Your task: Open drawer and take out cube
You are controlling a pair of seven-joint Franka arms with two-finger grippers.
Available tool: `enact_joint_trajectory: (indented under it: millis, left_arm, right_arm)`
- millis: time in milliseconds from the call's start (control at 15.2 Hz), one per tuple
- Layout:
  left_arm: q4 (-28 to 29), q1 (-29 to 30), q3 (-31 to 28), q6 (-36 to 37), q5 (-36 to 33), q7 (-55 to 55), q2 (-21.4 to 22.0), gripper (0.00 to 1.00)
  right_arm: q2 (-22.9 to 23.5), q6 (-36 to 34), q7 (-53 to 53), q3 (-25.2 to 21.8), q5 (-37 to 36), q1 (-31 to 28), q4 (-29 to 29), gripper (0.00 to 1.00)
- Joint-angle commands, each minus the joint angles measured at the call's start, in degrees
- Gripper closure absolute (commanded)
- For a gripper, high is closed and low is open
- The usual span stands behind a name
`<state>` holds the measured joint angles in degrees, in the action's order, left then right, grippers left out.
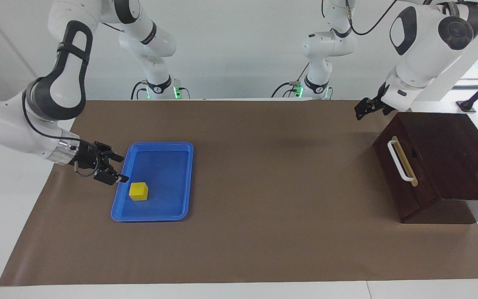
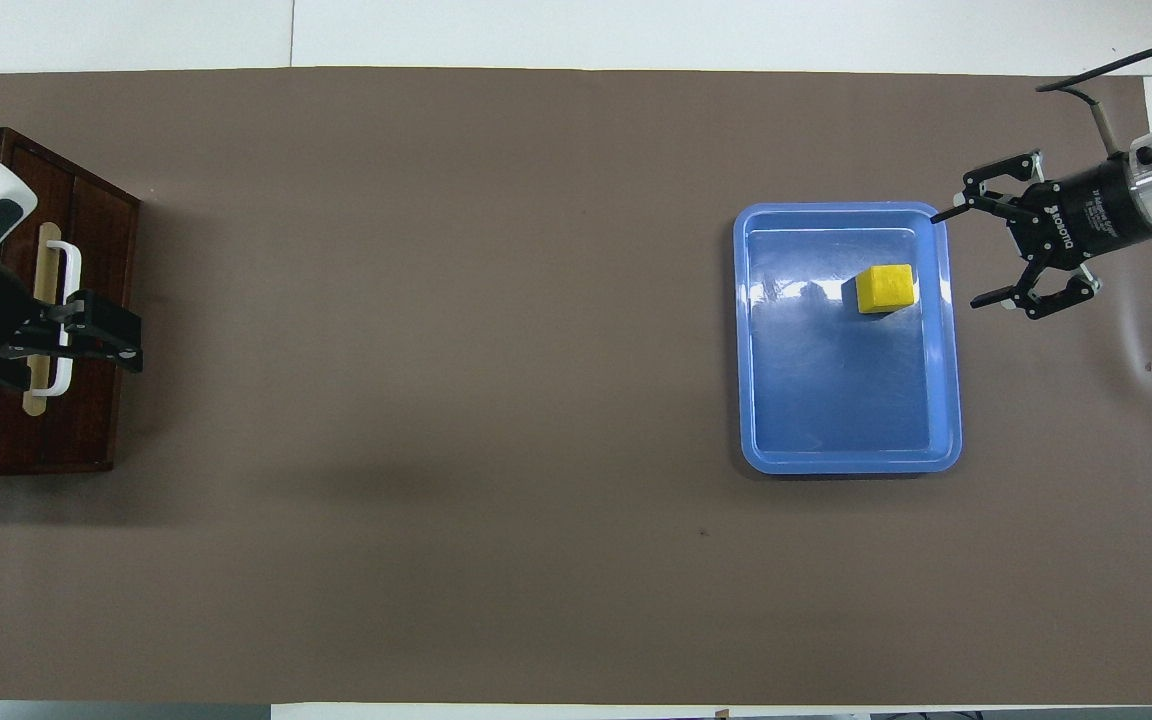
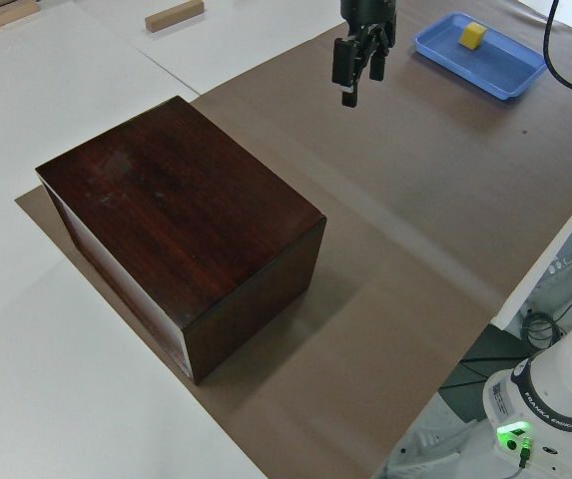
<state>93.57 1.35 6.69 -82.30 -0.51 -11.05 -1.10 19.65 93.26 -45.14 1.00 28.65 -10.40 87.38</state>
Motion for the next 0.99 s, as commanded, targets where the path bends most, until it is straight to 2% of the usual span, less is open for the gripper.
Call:
enact_joint_trajectory:
  millis: [0,395,593,724,922]
  left_arm:
    - [-1.37,0.4,-0.1,1.71,0.6,0.33,1.63,0.0]
    - [-1.28,0.5,-0.19,1.01,0.86,0.33,2.07,0.0]
    - [-0.67,0.58,-0.19,0.57,0.86,0.59,2.33,0.0]
    - [-0.67,1.02,-0.19,-0.58,0.86,0.85,2.24,0.0]
    - [-0.67,1.11,-0.19,-0.67,0.86,0.85,2.24,0.0]
  right_arm:
    - [-4.26,-4.65,0.74,0.23,-4.74,2.92,-2.47,0.0]
    - [-14.1,-10.55,17.25,0.23,-16.42,8.37,-2.92,0.0]
    - [-16.48,-11.53,30.24,1.8,-23.79,9.78,-2.57,0.0]
    - [-17.01,-9.0,37.11,3.74,-26.71,8.91,-0.73,0.0]
    - [-20.61,0.49,46.44,3.83,-27.77,6.62,8.4,0.0]
